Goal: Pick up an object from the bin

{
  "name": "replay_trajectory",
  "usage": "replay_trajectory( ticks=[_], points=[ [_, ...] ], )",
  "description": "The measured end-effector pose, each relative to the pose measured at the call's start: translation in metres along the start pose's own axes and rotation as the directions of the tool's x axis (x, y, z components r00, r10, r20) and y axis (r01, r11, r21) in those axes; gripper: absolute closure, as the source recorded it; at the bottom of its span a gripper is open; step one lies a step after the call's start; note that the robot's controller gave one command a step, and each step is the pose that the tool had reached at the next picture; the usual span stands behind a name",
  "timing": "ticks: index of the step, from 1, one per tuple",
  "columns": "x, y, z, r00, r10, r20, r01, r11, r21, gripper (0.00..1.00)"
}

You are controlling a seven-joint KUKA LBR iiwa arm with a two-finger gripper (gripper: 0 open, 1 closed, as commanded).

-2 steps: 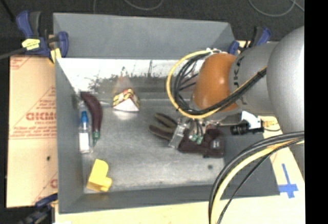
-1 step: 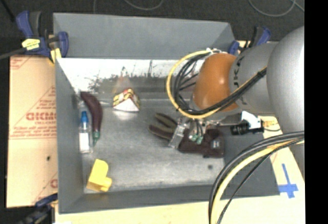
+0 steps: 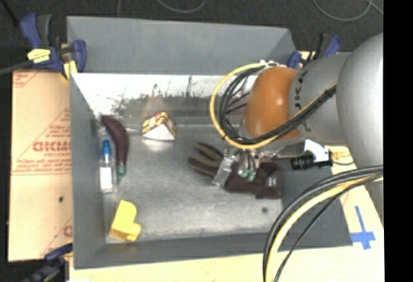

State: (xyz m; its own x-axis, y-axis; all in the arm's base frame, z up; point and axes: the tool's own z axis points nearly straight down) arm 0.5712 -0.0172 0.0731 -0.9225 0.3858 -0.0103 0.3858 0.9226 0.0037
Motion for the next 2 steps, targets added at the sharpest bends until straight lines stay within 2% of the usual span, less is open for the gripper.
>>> replay_trajectory(
  ticks=[1, 2],
  points=[
    [0.002, -0.001, -0.008, 1.0, -0.001, -0.005, 0.001, 1.0, 0.002, 1.0],
    [0.003, -0.001, -0.03, 1.0, -0.001, -0.009, 0.001, 1.0, 0.003, 1.0]
  ],
)
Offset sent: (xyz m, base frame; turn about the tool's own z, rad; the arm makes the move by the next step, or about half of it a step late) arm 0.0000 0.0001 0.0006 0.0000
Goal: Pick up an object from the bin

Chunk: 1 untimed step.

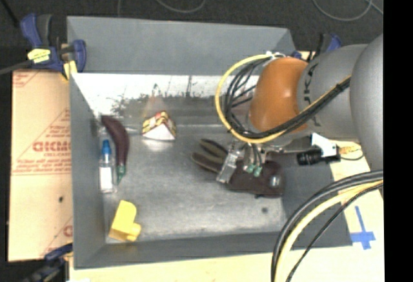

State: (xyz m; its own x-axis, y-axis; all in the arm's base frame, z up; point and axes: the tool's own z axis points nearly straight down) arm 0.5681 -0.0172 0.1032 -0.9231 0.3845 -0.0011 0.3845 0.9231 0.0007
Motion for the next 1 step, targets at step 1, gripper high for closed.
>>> replay_trajectory(
  ticks=[1],
  points=[
    [-0.0018, 0.0004, -0.0277, 1.0, -0.002, 0.005, 0.002, 1.0, -0.002, 1.0]
  ],
)
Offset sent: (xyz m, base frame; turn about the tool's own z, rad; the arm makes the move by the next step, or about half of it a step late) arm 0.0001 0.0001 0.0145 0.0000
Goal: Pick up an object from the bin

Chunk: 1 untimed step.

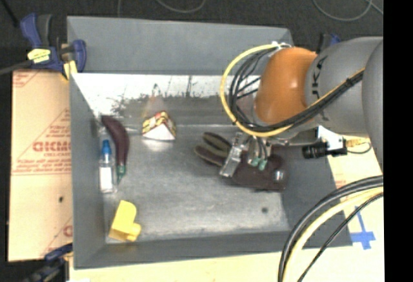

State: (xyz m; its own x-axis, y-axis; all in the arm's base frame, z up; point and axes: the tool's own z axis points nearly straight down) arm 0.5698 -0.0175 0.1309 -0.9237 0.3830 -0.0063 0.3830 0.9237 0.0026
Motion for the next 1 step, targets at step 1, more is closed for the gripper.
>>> replay_trajectory(
  ticks=[1],
  points=[
    [-0.0008, 0.0002, -0.0182, 1.0, -0.001, 0.003, 0.001, 1.0, -0.001, 1.0]
  ],
)
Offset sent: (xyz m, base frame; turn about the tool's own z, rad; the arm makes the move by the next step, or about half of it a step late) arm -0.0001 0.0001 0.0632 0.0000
